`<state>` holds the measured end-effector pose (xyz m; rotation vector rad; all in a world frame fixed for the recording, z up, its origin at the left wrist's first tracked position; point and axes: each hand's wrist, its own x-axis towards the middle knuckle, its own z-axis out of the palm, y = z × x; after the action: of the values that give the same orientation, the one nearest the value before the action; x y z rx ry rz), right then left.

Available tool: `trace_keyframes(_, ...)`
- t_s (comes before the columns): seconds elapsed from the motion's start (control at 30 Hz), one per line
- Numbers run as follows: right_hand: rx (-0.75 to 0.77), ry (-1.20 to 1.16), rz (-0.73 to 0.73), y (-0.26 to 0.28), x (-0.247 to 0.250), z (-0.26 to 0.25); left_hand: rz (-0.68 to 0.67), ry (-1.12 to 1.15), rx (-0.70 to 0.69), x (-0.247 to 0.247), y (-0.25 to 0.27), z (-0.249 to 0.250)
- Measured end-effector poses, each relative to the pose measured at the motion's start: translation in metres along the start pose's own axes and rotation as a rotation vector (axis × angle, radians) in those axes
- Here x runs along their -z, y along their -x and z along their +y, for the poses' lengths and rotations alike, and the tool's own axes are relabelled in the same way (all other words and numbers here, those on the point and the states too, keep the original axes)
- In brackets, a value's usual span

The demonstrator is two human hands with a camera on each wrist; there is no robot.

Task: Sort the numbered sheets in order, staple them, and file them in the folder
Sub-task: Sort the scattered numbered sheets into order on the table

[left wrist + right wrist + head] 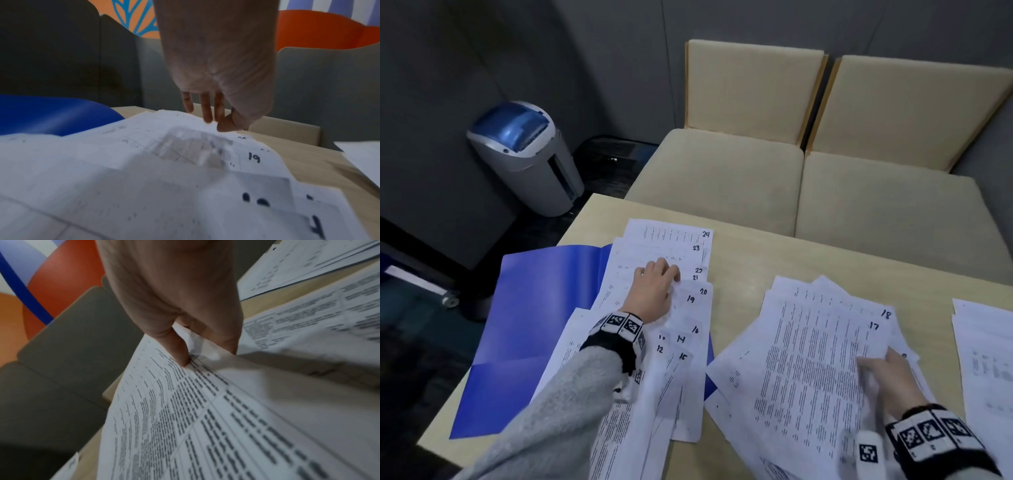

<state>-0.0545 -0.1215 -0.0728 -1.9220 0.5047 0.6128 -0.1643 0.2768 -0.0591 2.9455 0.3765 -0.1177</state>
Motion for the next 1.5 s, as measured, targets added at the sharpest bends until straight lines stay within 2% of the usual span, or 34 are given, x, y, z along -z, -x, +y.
trace_keyframes(0.03,0.014,-0.065,-0.008,0.003,0.001,-0.008,-0.045,-0.028,-0.02,0.002,0.004,0.0)
trace_keyframes(0.17,0.067,-0.199,-0.009,0.007,0.005,-0.039,-0.431,-0.208,-0.019,0.016,0.017,-0.006)
trace_keyframes(0.27,0.078,-0.254,-0.033,0.007,0.001,-0.052,-0.546,-0.39,-0.079,0.019,0.02,-0.012)
trace_keyframes(0.43,0.076,-0.297,-0.037,0.004,-0.006,-0.052,-0.469,-0.593,-0.232,-0.001,0.022,-0.019)
trace_keyframes(0.57,0.09,-0.354,-0.012,0.005,-0.01,-0.055,-0.462,-0.554,-0.24,-0.006,0.019,-0.027)
trace_keyframes(0.73,0.101,-0.42,0.04,0.004,-0.02,-0.057,-0.483,-0.425,-0.165,-0.006,0.016,-0.036)
trace_keyframes(0.97,0.088,-0.422,0.042,0.003,-0.034,-0.055,-0.641,-0.552,-0.062,0.007,0.015,-0.029)
trace_keyframes(1.17,0.091,-0.394,0.062,0.002,-0.032,-0.047,-0.631,-0.546,-0.069,0.01,0.016,-0.026)
trace_keyframes(1.27,0.093,-0.387,0.073,0.0,-0.029,-0.043,-0.601,-0.451,-0.046,0.014,0.019,-0.03)
trace_keyframes(1.4,0.093,-0.394,0.076,-0.002,-0.027,-0.039,-0.658,-0.214,0.119,0.036,0.02,-0.055)
trace_keyframes(1.5,0.103,-0.389,0.078,-0.003,-0.027,-0.037,-0.687,-0.187,0.178,0.04,0.024,-0.073)
